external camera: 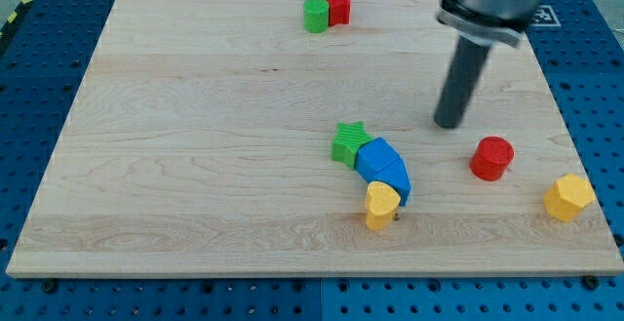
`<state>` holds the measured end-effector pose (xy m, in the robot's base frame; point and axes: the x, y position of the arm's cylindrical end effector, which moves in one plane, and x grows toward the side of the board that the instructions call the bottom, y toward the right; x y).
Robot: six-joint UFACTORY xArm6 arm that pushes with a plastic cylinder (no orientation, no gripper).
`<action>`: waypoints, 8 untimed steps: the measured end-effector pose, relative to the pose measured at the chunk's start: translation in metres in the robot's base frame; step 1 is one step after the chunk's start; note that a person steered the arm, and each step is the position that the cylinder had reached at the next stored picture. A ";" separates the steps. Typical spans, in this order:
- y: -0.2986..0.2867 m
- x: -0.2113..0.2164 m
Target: Separate the blue cube and green star from the group of blocks
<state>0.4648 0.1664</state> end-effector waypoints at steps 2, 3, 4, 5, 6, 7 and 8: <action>-0.026 0.070; -0.074 0.065; -0.094 0.062; -0.129 0.058; -0.142 0.042; -0.173 0.021; -0.187 -0.004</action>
